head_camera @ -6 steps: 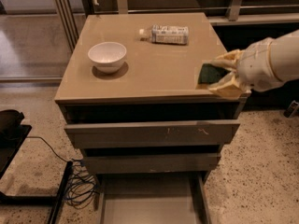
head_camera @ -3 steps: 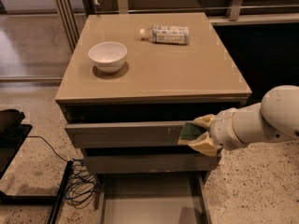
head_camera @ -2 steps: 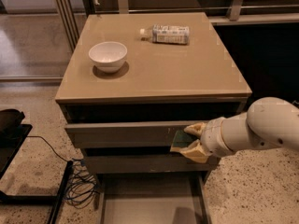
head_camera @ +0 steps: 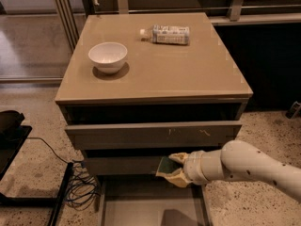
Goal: Place sponge into bottom drawer
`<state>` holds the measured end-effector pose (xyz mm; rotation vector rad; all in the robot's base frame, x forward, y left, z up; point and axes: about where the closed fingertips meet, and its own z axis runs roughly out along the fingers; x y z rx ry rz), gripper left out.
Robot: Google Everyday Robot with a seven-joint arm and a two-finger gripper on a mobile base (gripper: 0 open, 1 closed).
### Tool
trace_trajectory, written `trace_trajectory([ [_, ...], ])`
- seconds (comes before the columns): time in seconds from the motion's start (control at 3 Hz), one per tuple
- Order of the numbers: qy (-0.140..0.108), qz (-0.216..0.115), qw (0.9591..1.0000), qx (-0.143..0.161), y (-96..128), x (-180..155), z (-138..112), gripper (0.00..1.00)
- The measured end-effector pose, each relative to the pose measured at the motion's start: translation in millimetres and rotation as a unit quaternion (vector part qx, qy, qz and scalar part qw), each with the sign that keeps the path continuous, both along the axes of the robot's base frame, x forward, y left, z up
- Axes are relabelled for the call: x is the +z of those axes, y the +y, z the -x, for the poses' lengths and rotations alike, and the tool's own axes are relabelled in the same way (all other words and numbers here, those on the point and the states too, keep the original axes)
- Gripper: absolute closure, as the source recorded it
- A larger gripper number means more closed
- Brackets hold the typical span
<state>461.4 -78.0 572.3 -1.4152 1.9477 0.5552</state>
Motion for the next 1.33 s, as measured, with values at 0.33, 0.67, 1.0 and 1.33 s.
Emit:
trace_trajectory([
  [0.33, -0.017, -0.002, 0.9997, -0.014, 1.5, -41.6, 2.8, 1.00],
  [0.67, -0.017, -0.002, 0.9997, -0.014, 1.5, -41.7, 2.8, 1.00],
  [1.0, -0.007, -0.007, 0.9999, -0.013, 6.8, -51.6, 2.4, 1.00],
  [1.33, 0.019, -0.015, 0.9991, -0.034, 15.4, -98.6, -5.7, 1.00],
])
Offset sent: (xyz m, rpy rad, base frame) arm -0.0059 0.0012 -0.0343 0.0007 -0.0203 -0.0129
